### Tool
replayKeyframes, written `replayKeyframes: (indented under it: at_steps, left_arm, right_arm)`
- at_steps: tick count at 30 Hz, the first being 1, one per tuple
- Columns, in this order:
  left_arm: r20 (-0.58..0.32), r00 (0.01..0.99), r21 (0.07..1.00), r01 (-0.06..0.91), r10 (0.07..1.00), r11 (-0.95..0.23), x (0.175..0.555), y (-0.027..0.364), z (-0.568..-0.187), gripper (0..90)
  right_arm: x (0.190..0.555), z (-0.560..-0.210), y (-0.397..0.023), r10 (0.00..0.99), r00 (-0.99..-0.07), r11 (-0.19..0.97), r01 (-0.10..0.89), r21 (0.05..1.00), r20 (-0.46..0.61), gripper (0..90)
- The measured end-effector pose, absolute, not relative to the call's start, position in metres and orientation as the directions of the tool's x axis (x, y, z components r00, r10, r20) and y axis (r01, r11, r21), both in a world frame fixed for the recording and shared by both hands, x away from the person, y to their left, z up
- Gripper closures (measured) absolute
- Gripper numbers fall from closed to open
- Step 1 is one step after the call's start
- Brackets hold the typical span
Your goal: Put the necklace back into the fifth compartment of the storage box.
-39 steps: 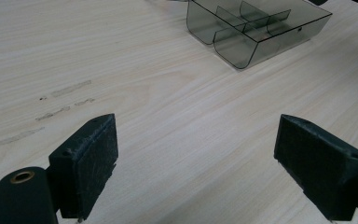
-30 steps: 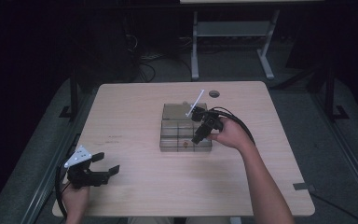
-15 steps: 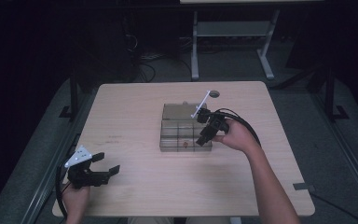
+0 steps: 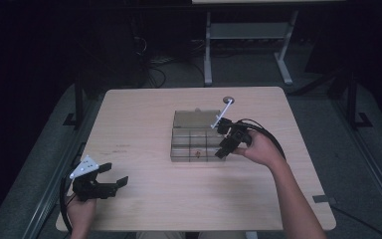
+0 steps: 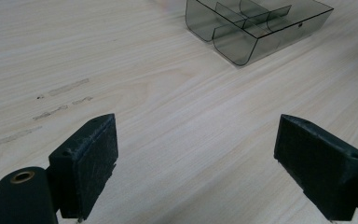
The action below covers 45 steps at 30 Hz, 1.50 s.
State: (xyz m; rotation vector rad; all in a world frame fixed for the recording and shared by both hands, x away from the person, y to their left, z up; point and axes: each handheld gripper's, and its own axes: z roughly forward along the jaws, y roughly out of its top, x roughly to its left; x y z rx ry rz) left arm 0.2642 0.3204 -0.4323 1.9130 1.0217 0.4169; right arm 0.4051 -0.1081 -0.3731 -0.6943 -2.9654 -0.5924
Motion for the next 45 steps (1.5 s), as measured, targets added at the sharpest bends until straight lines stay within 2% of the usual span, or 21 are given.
replayKeyframes:
  at_steps: [45]
  left_arm:
    - [-0.101,0.607,0.832,0.486,0.788,-0.269,0.265,0.319,-0.433,13.0]
  right_arm:
    - [0.371,-0.390,-0.148,0.448,-0.884,0.803,0.464,0.373,0.136,45.8]
